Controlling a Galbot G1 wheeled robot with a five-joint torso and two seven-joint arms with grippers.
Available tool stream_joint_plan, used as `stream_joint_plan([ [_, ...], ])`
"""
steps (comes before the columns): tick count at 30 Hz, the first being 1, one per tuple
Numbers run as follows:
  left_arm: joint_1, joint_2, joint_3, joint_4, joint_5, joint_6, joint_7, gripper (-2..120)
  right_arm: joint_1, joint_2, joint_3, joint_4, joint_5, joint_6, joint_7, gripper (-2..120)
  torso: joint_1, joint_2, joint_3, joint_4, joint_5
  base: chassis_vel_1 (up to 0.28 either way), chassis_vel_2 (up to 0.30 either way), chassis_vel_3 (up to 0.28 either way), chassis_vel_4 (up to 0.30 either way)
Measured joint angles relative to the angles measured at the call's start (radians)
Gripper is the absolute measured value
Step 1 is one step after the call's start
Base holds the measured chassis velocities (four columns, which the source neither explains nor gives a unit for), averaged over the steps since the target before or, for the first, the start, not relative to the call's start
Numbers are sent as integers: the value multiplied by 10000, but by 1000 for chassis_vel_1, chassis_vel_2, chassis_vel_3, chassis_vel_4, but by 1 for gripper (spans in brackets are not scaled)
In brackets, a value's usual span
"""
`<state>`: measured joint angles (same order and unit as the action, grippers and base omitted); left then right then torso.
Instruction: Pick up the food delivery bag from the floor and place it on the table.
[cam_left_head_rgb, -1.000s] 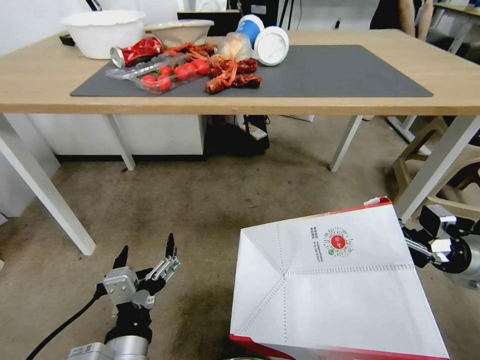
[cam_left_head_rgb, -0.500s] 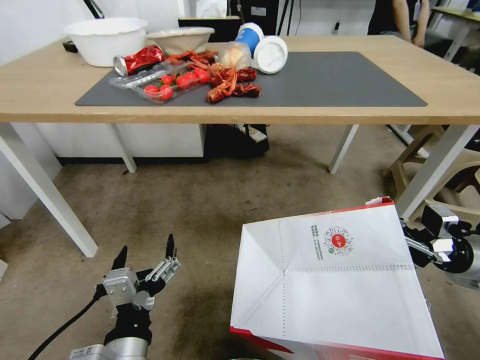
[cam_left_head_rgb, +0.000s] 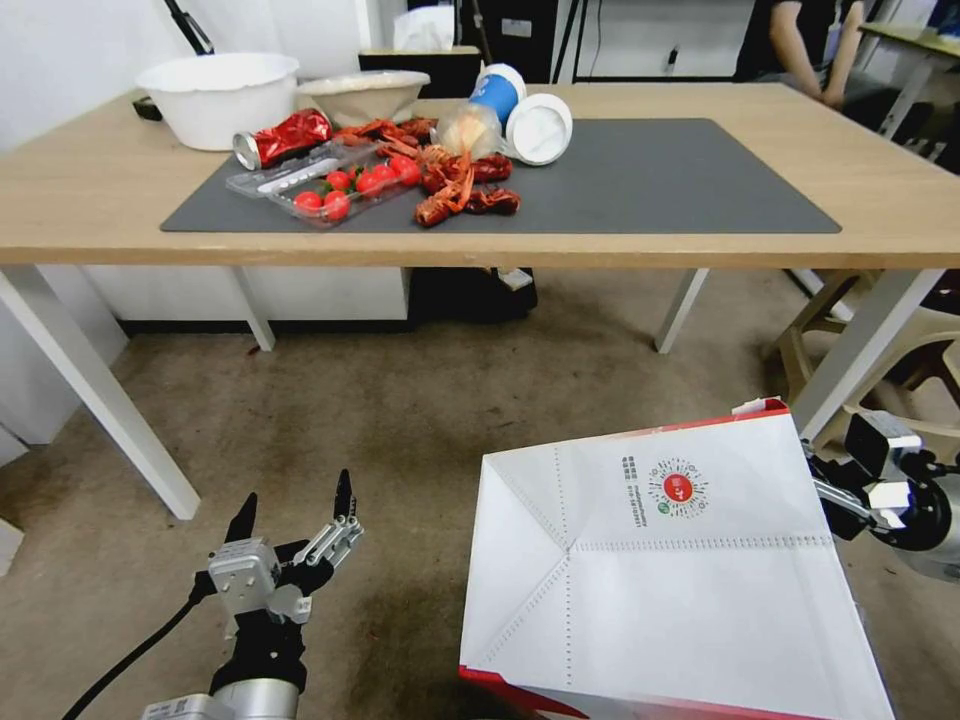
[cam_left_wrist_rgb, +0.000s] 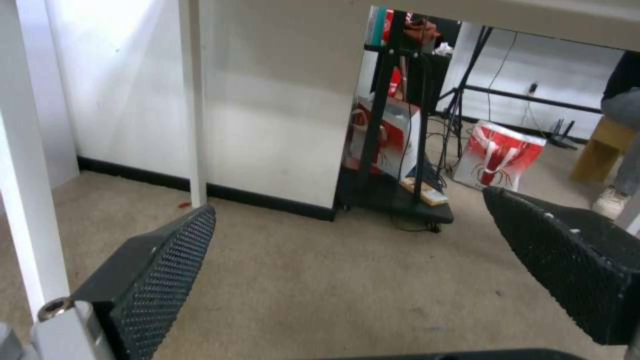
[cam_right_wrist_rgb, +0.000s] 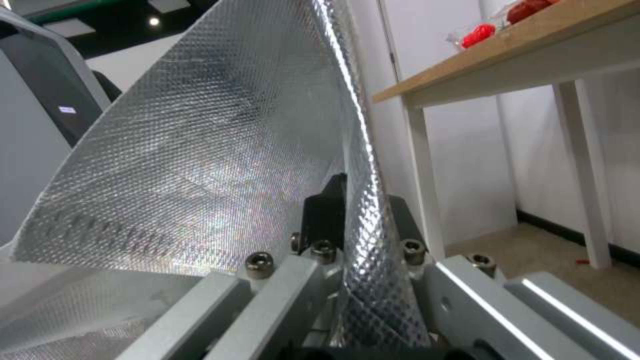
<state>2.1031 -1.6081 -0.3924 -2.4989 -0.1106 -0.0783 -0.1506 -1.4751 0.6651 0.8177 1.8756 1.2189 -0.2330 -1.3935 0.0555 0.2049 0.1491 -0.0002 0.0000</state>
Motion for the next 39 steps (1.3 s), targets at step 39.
stream_joint_plan([
  [39, 23, 0, -24, -13, -33, 41, 43, 100, -16, 70, -17, 167, 24, 76, 208, 0, 517, 1747, 1234, 0, 0, 0, 0, 0, 0],
])
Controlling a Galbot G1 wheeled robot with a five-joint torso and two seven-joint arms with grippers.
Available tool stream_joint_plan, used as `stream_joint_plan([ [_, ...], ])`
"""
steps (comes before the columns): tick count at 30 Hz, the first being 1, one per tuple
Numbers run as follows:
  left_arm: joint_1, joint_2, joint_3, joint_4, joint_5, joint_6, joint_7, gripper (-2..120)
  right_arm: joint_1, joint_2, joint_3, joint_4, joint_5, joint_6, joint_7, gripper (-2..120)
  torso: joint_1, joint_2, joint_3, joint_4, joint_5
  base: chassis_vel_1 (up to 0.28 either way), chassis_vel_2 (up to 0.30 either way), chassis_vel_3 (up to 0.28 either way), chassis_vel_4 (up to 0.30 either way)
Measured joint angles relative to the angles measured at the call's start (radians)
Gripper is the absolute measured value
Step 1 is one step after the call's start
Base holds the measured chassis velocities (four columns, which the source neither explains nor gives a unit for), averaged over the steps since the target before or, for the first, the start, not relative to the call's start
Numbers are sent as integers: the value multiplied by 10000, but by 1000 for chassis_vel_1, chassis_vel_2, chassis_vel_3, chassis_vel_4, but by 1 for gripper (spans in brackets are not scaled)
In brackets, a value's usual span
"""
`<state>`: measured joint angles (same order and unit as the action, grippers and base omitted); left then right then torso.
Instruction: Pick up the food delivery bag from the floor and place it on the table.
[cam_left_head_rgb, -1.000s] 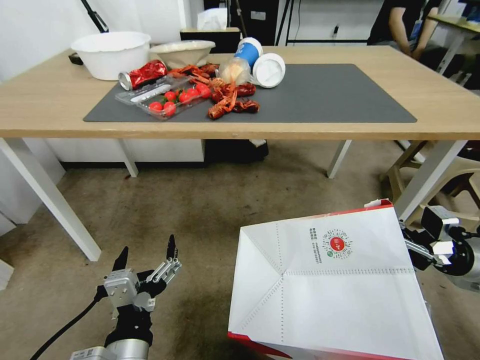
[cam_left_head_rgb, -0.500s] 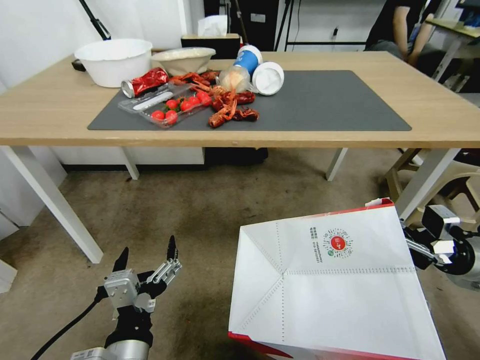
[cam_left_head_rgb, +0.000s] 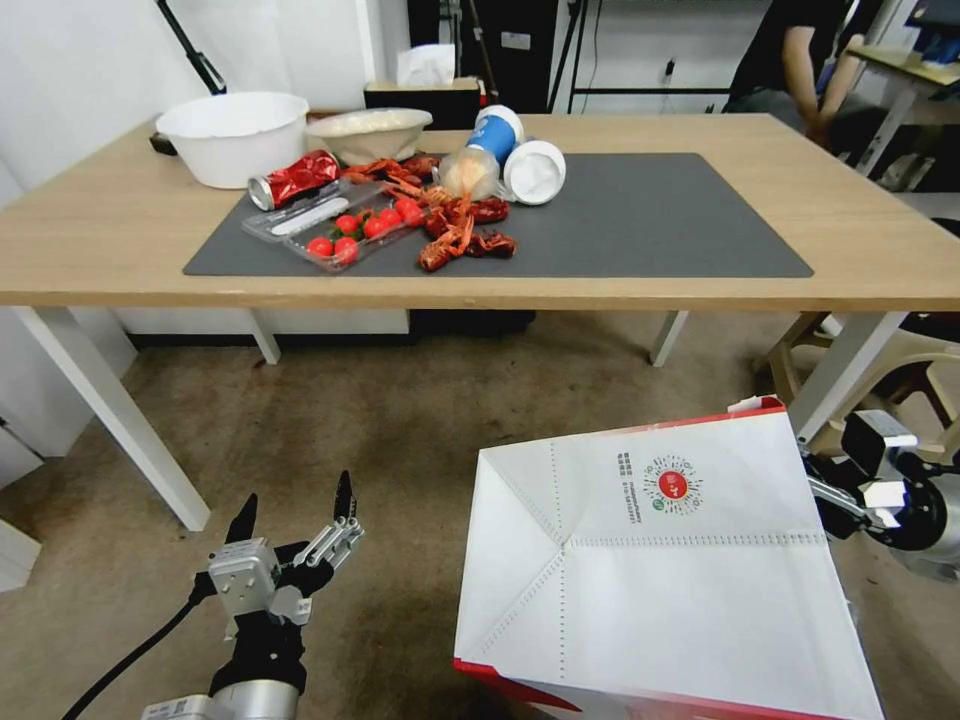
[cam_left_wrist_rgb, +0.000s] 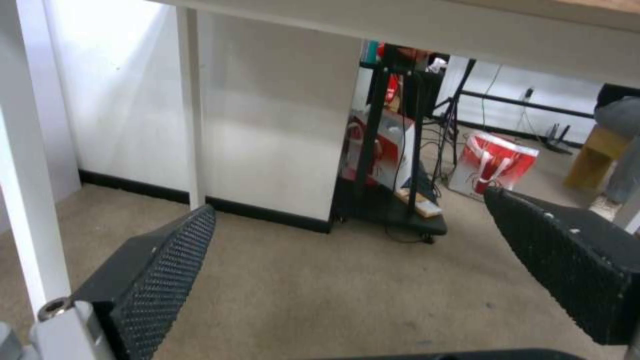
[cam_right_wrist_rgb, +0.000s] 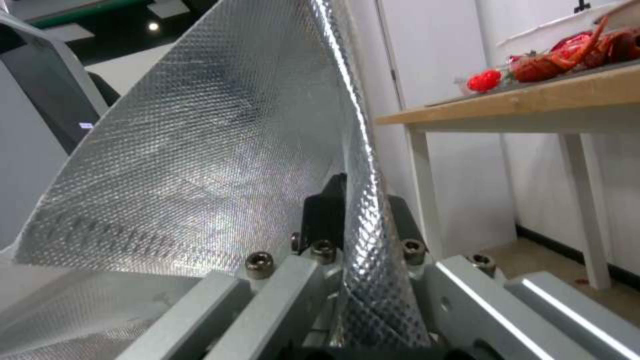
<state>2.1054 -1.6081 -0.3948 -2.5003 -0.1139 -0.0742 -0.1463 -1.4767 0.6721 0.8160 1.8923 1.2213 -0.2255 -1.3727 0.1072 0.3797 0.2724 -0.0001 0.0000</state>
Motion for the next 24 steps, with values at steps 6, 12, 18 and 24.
stream_joint_plan([
  [6, -6, 0, -4, 0, -8, 21, 39, 100, -33, -3, 69, 34, 3, 0, 6, 0, 80, 259, 176, 0, 0, 0, 0, 0, 0],
  [12, 25, 0, 14, 1, -3, 24, 68, 100, -59, -13, 94, 34, 12, 4, 2, 0, 166, 495, 326, 0, 0, 0, 0, 0, 0],
  [18, 96, 0, 30, 2, 31, 8, 61, 100, -97, 33, 96, 58, 12, 17, -5, 0, 248, 741, 492, 0, 0, 0, 0, 0, 0],
  [24, 148, 0, 48, 2, 69, -8, 59, 100, -144, 91, 96, 115, 8, 34, 14, 0, 334, 988, 652, 0, 0, 0, 0, 0, 0],
])
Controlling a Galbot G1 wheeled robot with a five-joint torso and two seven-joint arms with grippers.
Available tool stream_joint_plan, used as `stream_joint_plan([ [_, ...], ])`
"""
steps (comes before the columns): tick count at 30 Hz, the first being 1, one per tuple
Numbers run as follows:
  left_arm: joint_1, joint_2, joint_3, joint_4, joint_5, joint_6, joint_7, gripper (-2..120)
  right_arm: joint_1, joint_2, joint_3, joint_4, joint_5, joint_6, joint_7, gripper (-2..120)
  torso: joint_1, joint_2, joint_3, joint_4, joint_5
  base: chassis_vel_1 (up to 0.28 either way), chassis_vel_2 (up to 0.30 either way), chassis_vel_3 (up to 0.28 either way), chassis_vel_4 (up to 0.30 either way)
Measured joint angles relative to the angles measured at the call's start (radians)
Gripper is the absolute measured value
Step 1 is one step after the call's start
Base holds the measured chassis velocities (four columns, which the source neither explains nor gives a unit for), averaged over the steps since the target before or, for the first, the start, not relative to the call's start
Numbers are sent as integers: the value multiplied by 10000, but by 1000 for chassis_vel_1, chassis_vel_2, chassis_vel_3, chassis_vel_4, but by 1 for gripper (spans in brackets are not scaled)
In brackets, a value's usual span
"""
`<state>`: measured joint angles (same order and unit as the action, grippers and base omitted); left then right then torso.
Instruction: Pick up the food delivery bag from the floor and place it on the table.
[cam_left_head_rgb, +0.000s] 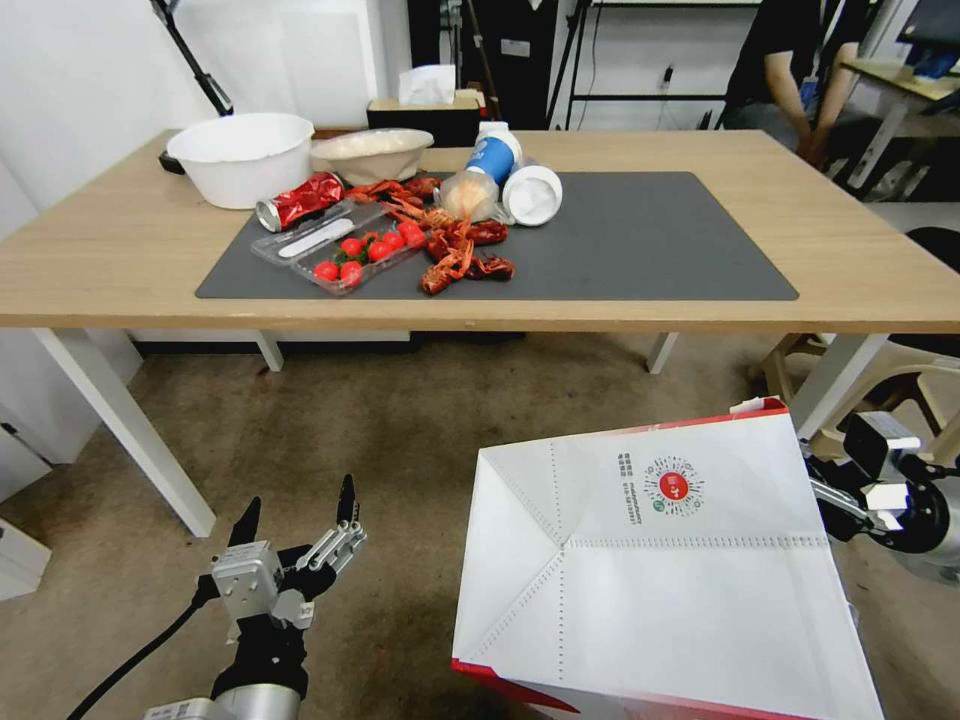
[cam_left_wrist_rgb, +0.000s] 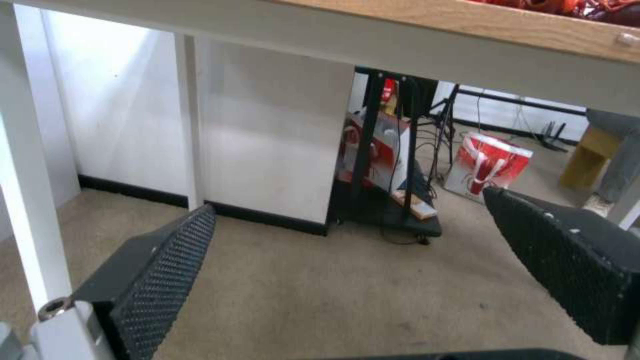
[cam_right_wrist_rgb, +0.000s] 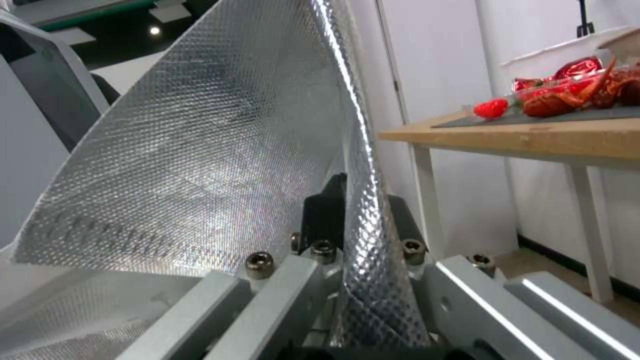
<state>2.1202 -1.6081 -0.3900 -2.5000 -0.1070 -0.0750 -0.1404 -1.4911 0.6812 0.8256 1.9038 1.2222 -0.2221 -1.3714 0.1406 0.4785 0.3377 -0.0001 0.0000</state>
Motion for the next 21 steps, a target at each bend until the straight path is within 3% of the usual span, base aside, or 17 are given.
stream_joint_plan([
  [21, 40, 0, 65, 0, 54, -23, 103, 100, -50, -114, 77, 68, 7, 14, 22, 0, 341, 887, 547, 0, 0, 0, 0, 0, 0],
])
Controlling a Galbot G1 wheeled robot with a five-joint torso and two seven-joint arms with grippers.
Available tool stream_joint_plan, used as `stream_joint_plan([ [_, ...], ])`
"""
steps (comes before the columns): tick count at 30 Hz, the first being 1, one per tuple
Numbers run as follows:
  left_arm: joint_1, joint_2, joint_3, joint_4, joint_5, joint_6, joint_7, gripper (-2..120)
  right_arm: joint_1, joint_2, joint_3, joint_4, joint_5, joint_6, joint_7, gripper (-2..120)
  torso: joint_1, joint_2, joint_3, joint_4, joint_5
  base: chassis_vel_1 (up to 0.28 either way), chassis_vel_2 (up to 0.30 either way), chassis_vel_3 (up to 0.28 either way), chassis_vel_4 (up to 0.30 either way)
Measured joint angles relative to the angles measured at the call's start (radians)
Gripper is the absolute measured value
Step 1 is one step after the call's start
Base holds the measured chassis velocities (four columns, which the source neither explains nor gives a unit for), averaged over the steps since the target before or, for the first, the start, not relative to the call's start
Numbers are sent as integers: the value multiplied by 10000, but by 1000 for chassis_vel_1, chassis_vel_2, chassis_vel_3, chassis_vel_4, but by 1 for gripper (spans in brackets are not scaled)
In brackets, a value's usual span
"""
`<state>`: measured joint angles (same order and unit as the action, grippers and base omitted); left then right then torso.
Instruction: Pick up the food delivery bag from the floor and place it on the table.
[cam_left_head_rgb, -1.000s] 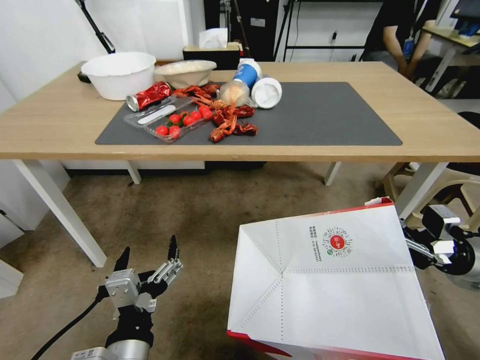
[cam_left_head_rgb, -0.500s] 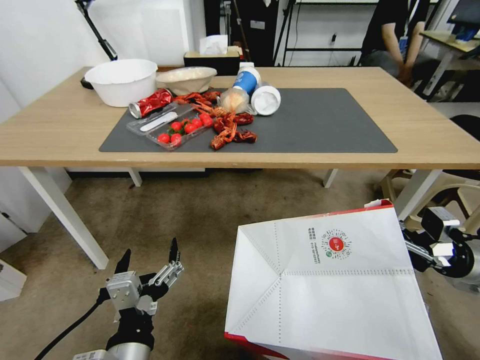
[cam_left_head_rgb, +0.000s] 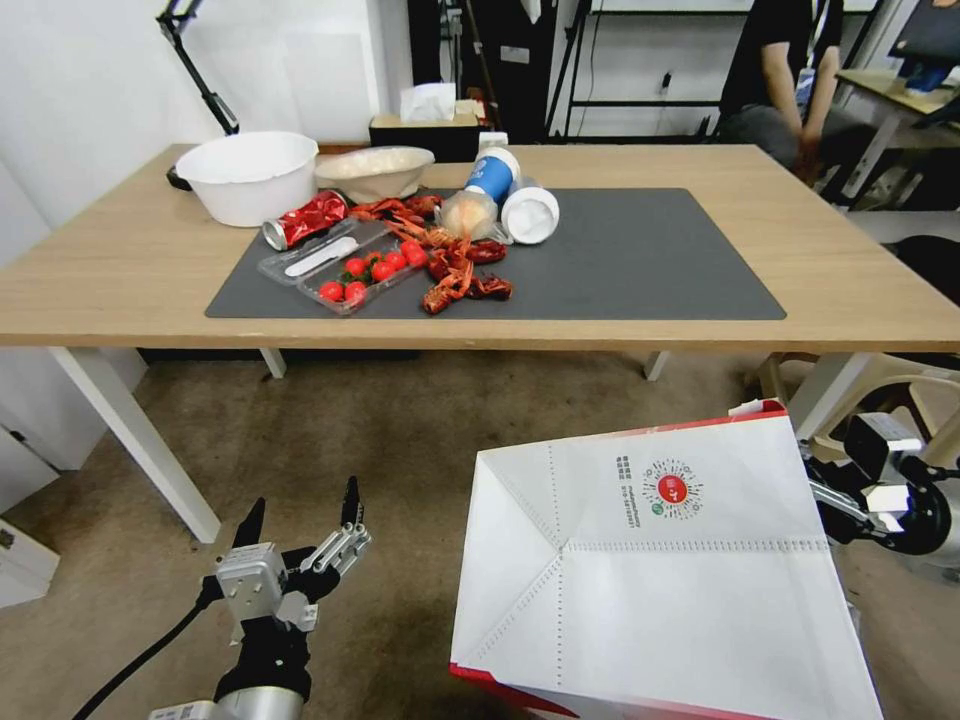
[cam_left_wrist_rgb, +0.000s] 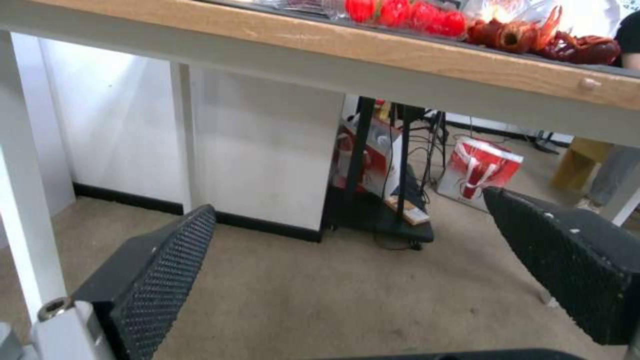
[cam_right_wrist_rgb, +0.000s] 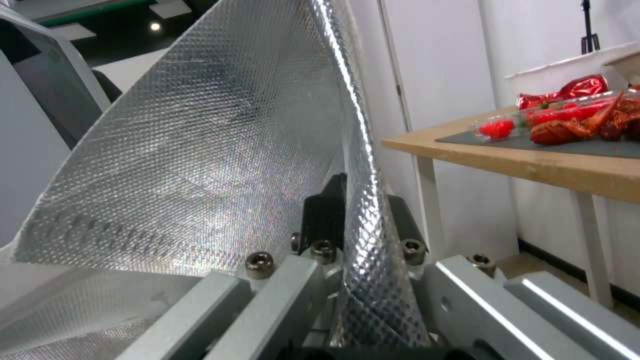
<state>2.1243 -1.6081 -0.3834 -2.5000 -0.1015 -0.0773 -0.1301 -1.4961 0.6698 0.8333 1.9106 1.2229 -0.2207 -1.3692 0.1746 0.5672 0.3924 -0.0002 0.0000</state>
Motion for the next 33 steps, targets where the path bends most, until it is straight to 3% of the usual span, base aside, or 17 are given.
stream_joint_plan([
  [33, -22, 0, -26, 0, -4, -2, 24, 100, -17, 78, 44, 117, -46, 14, 51, 0, 604, 1523, 922, 0, 0, 0, 0, 0, 0],
])
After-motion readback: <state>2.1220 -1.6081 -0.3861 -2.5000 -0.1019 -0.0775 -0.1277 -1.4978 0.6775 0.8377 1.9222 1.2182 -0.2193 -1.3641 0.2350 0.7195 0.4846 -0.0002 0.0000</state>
